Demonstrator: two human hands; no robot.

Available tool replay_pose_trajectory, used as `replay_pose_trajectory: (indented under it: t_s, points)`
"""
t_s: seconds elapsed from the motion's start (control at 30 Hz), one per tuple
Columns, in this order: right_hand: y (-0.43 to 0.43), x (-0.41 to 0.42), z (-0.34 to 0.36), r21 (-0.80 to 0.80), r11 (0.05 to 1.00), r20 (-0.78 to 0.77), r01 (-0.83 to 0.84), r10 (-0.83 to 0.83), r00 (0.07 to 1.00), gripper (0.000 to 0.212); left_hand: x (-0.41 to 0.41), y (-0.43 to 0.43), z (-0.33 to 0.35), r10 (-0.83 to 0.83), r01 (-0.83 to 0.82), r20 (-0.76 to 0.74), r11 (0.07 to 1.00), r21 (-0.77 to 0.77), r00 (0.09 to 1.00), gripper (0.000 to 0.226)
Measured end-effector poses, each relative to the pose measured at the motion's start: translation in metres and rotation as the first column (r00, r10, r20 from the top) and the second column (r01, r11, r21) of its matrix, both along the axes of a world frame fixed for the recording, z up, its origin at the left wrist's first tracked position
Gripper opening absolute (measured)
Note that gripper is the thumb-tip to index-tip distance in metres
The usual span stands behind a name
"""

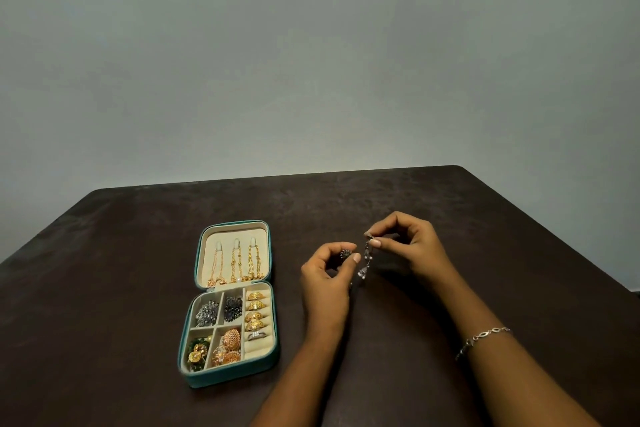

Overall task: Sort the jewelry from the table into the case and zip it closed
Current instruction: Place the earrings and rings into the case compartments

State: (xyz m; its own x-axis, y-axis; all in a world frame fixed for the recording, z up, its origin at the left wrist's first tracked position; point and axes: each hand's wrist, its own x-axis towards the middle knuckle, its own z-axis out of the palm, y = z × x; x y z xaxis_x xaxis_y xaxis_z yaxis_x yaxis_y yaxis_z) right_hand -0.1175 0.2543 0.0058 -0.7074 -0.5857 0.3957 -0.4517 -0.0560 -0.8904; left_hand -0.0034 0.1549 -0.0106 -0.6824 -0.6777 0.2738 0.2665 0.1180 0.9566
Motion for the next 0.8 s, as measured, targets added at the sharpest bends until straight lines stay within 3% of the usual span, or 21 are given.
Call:
replay_pose_trajectory:
  t_s: [0.3, 0.6, 0.8]
  points:
    - [-0.002, 0.02, 0.007, -0.049, 0.99, -0.02, -0.133, 0.132, 0.991, 0.016, -0.001, -0.004, -0.001, -0.023, 0.024, 0.055, 1.0, -0.014, 0.998, 0.018]
    - [0.004, 0.019, 0.01, 0.007, 0.994, -0.06, -0.112, 0.112, 0.992, 0.018, 0.0, -0.003, 0.0, -0.041, 0.048, 0.079, 0.995, -0.088, 0.996, 0.013]
    - [0.008, 0.015, 0.008, 0.17, 0.98, -0.106, -0.102, 0.121, 0.987, 0.019, 0.0, -0.003, 0.001, -0.018, 0.029, 0.079, 0.989, -0.145, 0.997, 0.014]
